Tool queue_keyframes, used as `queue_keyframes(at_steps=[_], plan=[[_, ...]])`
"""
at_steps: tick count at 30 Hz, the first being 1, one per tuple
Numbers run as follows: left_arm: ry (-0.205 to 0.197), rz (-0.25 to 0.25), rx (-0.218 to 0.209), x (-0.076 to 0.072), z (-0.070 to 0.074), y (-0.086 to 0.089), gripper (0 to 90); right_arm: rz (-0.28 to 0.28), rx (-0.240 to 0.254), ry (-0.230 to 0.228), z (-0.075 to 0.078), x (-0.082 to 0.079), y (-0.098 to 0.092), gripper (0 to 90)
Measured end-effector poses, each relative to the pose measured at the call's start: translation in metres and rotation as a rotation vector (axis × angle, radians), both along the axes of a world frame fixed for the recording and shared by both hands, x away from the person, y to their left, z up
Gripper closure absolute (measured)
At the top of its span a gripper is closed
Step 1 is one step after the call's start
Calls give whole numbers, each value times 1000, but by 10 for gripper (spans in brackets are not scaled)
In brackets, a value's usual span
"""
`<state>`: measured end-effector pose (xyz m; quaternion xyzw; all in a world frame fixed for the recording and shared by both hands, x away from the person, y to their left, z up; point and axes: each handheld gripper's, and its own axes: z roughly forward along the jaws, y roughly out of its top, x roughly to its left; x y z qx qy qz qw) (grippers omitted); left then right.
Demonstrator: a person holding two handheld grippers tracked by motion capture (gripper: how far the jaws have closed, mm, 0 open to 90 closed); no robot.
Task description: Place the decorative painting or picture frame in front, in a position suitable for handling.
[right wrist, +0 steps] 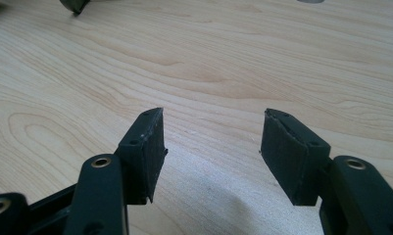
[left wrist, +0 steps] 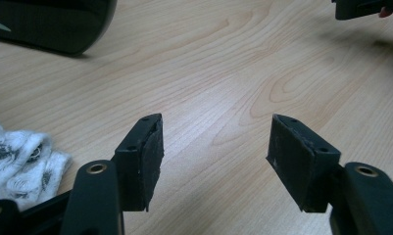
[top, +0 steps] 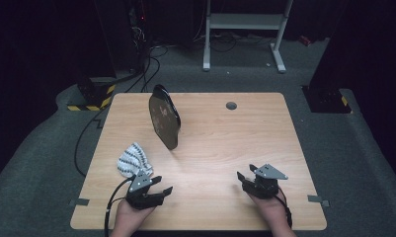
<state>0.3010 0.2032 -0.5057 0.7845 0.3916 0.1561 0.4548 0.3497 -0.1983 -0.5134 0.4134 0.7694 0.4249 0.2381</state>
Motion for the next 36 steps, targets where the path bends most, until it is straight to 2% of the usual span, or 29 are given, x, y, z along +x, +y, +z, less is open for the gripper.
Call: queue_keyframes(at_steps=[8, 11, 15, 18, 20, 24, 29, 31, 34, 36], plan=[[-5, 1, 2, 0, 1, 0, 382, 0, -2, 0, 0, 0, 0, 418], [-18, 11, 1, -1, 5, 3, 381, -1, 0, -1, 0, 0, -1, 419], [-28, 38, -40, -2, 15, 12, 377, 2, -3, 0, 0, 0, 0, 419], [-54, 68, -35, -3, 21, 22, 376, 5, -7, 0, -1, 0, 2, 419], [-61, 84, -63, -3, 25, 31, 378, 6, -7, 0, -1, -1, 2, 419], [-83, 153, -62, -5, 31, 51, 380, 6, -7, -1, 0, -1, 2, 419], [-95, 271, -14, -5, 29, 77, 375, 11, -13, -2, -1, -1, 3, 418], [-73, 308, -23, -3, 26, 86, 369, 12, -13, -2, 0, -1, 3, 419], [-27, 341, -25, 3, 17, 89, 322, 11, -12, -1, -1, 0, 3, 419], [24, 336, -72, 10, 10, 85, 245, 12, -13, 2, -1, 0, 4, 419]])
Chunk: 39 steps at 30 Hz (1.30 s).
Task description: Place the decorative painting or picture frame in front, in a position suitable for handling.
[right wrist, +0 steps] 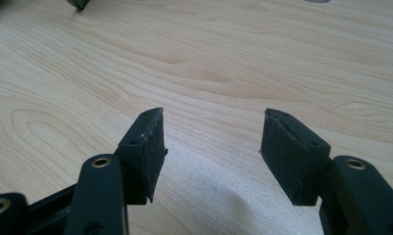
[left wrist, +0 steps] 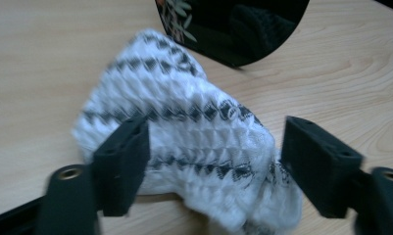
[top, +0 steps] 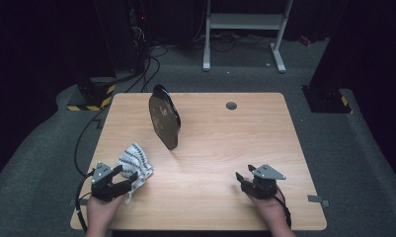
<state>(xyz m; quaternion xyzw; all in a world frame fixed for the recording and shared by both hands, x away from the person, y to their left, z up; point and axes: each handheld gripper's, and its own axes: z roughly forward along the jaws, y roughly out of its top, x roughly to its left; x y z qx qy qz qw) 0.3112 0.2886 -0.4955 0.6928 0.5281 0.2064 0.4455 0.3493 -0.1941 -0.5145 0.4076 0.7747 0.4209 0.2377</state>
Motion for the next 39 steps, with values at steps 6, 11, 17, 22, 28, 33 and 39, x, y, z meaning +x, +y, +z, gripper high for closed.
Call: queue_keyframes(at_steps=[6, 11, 17, 22, 28, 33, 39], plan=[[62, 51, 127, 25, -13, -19, 162, 12, -13, 3, -1, -1, 5, 418], [136, 53, 137, 25, -24, -14, 295, 10, -9, 0, -1, -2, 3, 418], [146, 58, 172, 23, -29, -6, 525, 13, -14, 3, -1, -2, 4, 418], [110, 49, 192, 18, -32, -3, 748, 11, -9, 2, -1, -2, 4, 418], [53, 19, 164, 9, -23, -7, 793, 10, -5, 3, -1, -1, 3, 417], [-14, -49, 174, -1, -10, -29, 792, 3, 3, 6, -1, 0, 2, 417], [-35, -157, 114, -7, -6, -57, 788, 6, -1, 3, 0, -1, 3, 417]])
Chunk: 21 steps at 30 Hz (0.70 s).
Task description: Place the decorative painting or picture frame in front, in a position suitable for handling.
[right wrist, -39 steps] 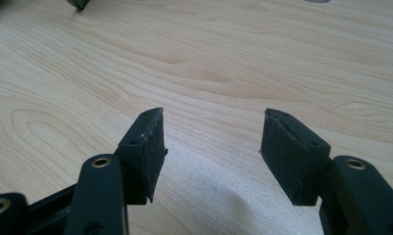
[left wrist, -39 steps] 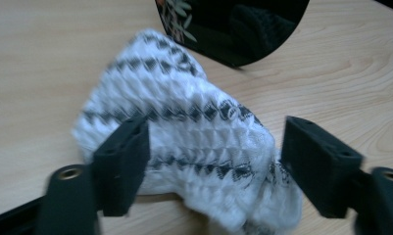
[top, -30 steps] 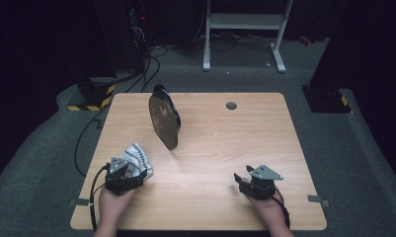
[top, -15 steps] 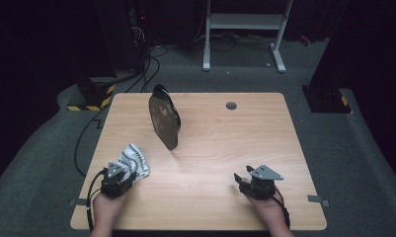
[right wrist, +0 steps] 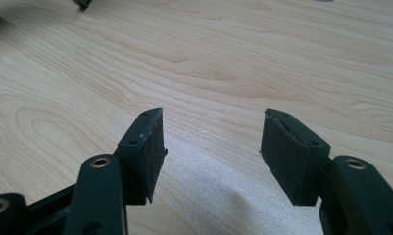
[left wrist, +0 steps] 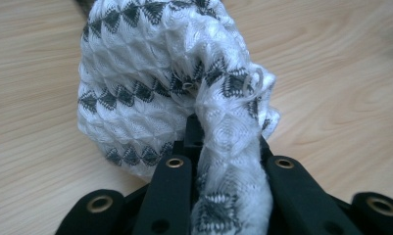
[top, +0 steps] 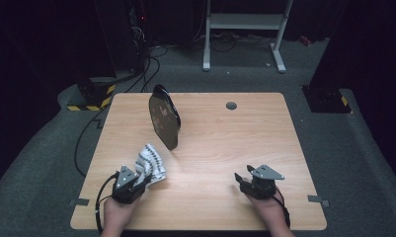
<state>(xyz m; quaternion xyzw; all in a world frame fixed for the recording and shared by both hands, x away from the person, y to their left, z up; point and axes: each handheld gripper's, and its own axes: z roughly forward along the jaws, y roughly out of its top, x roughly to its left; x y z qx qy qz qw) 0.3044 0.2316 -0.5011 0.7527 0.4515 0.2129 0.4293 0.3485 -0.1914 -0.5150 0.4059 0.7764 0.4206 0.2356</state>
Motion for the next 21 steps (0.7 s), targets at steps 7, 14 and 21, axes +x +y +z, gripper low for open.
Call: queue_keyframes(at_steps=[7, 14, 21], plan=[[-8, -98, -20, 4, 6, -39, 772, -2, -2, -5, 1, 0, 0, 420], [-19, -136, -2, 20, 5, -73, 767, 1, 0, -7, 2, -2, 0, 422], [9, -168, 43, 27, -12, -92, 746, 7, -4, -2, 0, -1, 0, 422]])
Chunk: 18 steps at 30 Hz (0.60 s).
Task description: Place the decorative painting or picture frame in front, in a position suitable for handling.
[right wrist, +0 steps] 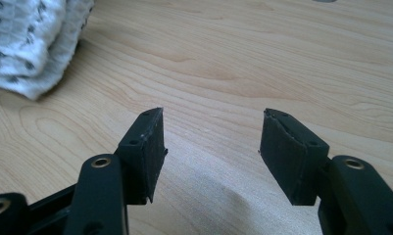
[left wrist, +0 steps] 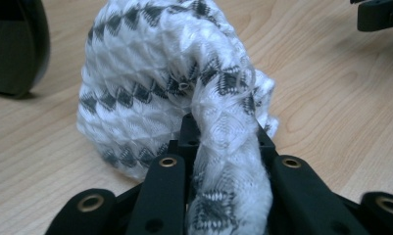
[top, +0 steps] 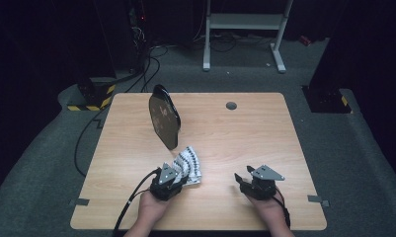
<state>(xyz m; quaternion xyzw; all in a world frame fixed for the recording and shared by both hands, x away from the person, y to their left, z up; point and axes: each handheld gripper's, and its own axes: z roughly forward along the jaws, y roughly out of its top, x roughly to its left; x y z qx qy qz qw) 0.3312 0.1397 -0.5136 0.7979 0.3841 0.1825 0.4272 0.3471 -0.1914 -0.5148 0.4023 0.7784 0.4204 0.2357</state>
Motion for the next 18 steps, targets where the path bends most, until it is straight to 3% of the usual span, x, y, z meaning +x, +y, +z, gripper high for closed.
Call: queue_keyframes(at_steps=[5, 6, 8, 9, 10, 14, 16, 17, 18], plan=[[16, -12, 1, 2, -5, -3, 678, 4, -3, 4, -1, 1, 2, 422], [16, -16, -3, 1, -5, -4, 574, 5, -6, 7, -2, 1, 3, 422], [19, -23, -19, 0, -3, -4, 462, 7, -7, 8, -2, 1, 3, 422], [21, -23, -26, -1, -2, -3, 462, 7, -7, 8, -2, 1, 3, 422], [25, -21, -36, -2, 0, -2, 346, 8, -7, 7, -2, 0, 4, 421], [10, -3, -65, -9, 10, 7, 253, 13, 2, 5, -1, 0, 4, 414], [9, -1, -141, -14, 19, 21, 250, 20, 16, 4, 0, -1, 5, 409], [9, -1, -141, -14, 19, 21, 253, 23, 17, -1, 1, -2, 5, 405], [4, -1, -172, -17, 24, 33, 255, 26, 20, -3, 3, -3, 7, 400]])
